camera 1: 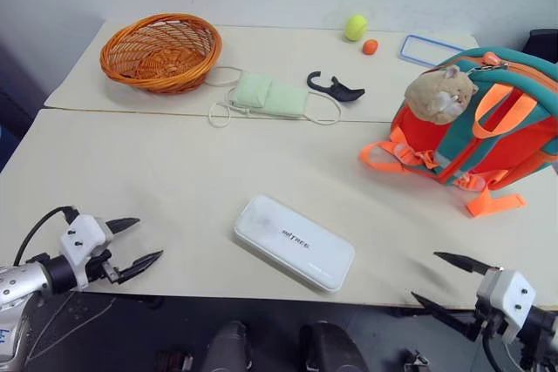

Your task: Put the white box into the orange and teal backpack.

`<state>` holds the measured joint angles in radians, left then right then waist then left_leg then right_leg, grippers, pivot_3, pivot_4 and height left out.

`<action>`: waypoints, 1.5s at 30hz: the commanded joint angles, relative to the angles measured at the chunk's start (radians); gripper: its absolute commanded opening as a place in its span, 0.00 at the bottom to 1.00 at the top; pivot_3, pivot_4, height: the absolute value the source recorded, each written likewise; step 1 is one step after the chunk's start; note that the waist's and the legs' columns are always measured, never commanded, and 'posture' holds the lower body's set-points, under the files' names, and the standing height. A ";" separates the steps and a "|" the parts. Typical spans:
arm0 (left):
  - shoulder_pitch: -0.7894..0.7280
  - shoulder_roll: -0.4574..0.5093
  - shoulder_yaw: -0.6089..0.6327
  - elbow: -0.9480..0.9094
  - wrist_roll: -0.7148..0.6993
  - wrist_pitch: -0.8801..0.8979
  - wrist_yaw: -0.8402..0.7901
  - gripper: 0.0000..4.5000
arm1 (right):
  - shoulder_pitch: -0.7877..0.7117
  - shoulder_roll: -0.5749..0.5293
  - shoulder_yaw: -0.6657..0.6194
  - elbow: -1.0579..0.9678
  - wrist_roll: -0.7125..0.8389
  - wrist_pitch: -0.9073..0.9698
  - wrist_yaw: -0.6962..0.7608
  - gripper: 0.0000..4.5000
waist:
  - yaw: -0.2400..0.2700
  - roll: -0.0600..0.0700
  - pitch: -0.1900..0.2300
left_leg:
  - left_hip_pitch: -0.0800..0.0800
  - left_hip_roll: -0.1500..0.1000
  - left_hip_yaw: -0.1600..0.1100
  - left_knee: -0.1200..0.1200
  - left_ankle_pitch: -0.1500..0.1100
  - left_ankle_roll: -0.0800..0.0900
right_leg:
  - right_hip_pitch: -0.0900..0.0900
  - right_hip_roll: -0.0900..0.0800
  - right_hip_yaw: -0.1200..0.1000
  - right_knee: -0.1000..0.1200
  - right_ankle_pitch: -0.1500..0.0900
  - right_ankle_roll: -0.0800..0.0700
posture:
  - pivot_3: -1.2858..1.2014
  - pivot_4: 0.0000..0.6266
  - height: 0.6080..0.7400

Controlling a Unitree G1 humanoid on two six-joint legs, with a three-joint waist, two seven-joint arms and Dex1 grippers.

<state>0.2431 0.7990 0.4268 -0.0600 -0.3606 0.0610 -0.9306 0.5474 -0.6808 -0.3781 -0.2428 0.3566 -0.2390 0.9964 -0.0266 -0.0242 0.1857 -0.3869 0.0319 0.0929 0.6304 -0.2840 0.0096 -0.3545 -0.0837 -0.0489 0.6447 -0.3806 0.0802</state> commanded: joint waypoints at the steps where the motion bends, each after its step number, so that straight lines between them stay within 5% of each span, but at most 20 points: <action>1: 0.042 0.008 0.035 -0.057 -0.002 -0.014 -0.010 1.00 | -0.026 0.029 0.045 -0.040 0.000 -0.005 -0.020 1.00 | -0.005 0.000 0.000 | 0.000 0.000 0.000 0.000 0.000 0.000 | 0.000 0.000 0.000 0.000 0.000 0.000 | 0.52 0.24 1.00; 9: -0.064 0.004 0.044 -0.107 -0.153 0.206 0.029 1.00 | -0.035 0.022 0.120 -0.081 0.032 0.057 0.000 1.00 | 0.010 0.001 0.000 | 0.000 0.000 -0.001 0.001 0.000 0.000 | 0.000 0.000 -0.001 0.002 0.000 -0.001 | 0.52 0.24 1.00; 14: -0.214 0.012 -0.104 -0.086 -0.052 0.182 0.024 0.82 | -0.034 -0.009 0.173 -0.191 0.080 0.188 0.007 0.66 | 0.014 0.001 0.000 | 0.001 -0.001 -0.001 0.001 0.000 0.000 | 0.001 -0.001 -0.001 0.003 0.000 -0.001 | 0.52 0.24 1.00; 23: -0.508 -0.121 -0.382 0.060 0.100 0.112 0.042 0.24 | -0.123 -0.021 0.329 -0.186 -0.056 0.184 0.005 0.01 | 0.021 0.000 -0.001 | 0.000 -0.001 0.001 0.004 0.003 -0.005 | 0.000 0.001 -0.001 0.005 0.000 -0.001 | 0.52 0.24 1.00; 27: -0.562 -0.176 -0.460 0.111 0.140 0.088 0.026 0.01 | -0.198 -0.033 0.372 -0.147 -0.130 0.175 -0.009 0.00 | 0.022 0.000 -0.001 | 0.000 -0.001 0.001 0.008 0.003 -0.005 | -0.001 0.002 -0.001 0.009 0.000 0.000 | 0.52 0.24 1.00; 45: -0.416 -0.202 -0.446 -0.138 0.062 0.294 0.040 0.01 | -0.496 -0.016 0.386 0.047 -0.155 0.171 -0.037 0.00 | 0.018 0.000 -0.001 | -0.002 0.001 0.000 0.016 0.003 -0.004 | -0.001 0.002 0.000 0.012 0.000 0.000 | 0.52 0.24 1.00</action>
<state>-0.1922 0.5940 -0.0136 -0.1277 -0.2684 0.3383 -0.8798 0.0720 -0.6971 0.0145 -0.1909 0.1882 -0.0432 0.9530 -0.0090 -0.0247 0.1848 -0.3887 0.0327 0.0930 0.6463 -0.2813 0.0050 -0.3551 -0.0817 -0.0491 0.6568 -0.3810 0.0798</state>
